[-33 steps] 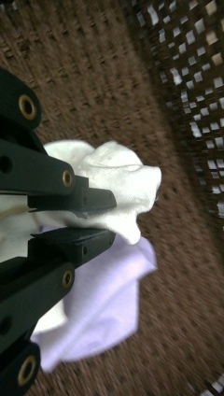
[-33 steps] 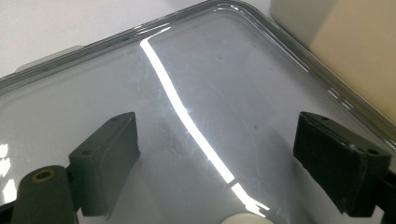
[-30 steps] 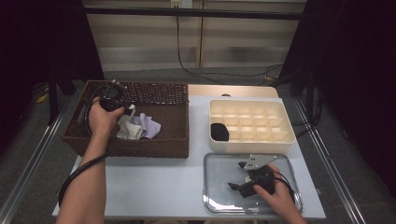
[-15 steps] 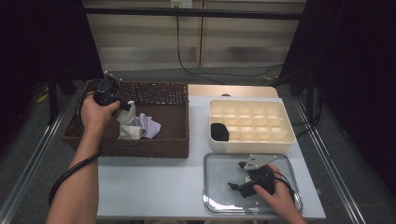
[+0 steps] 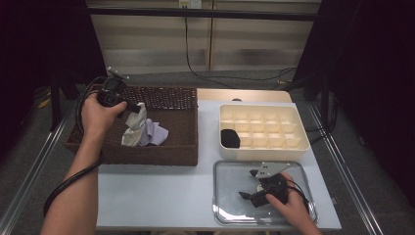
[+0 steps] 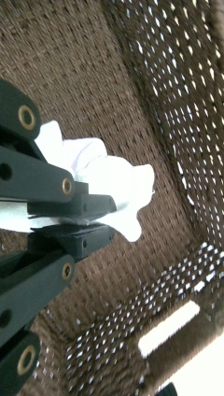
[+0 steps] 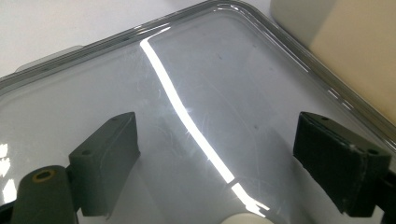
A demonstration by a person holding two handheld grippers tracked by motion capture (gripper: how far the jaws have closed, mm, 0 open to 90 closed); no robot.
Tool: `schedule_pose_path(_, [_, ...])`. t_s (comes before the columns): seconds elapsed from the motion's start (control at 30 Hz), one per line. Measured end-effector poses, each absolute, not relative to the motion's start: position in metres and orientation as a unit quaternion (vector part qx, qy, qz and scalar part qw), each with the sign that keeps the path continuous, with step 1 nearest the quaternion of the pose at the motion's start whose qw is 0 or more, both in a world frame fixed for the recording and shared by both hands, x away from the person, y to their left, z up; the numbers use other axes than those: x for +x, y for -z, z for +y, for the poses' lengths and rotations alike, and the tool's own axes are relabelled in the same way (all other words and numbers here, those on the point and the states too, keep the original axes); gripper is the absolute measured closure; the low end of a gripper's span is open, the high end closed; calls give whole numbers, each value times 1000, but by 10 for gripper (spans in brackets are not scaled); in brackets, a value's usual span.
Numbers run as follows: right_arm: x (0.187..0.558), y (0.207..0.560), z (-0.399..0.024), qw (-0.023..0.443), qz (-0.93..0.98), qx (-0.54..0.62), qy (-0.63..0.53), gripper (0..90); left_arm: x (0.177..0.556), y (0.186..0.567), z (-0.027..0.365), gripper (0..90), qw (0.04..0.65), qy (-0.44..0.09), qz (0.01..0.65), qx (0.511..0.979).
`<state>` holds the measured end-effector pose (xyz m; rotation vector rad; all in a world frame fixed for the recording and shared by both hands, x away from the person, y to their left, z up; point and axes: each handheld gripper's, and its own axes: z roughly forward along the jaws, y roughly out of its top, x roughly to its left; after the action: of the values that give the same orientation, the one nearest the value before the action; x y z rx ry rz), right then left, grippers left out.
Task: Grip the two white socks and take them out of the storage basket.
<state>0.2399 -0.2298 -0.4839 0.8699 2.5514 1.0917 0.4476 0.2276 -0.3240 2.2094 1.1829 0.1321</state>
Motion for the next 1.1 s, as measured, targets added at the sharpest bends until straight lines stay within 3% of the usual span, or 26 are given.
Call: schedule_pose_path(1.1, [240, 484, -230, 119, 872, 295, -373, 138, 408, 289, 201, 857, 329, -1, 389, 860])
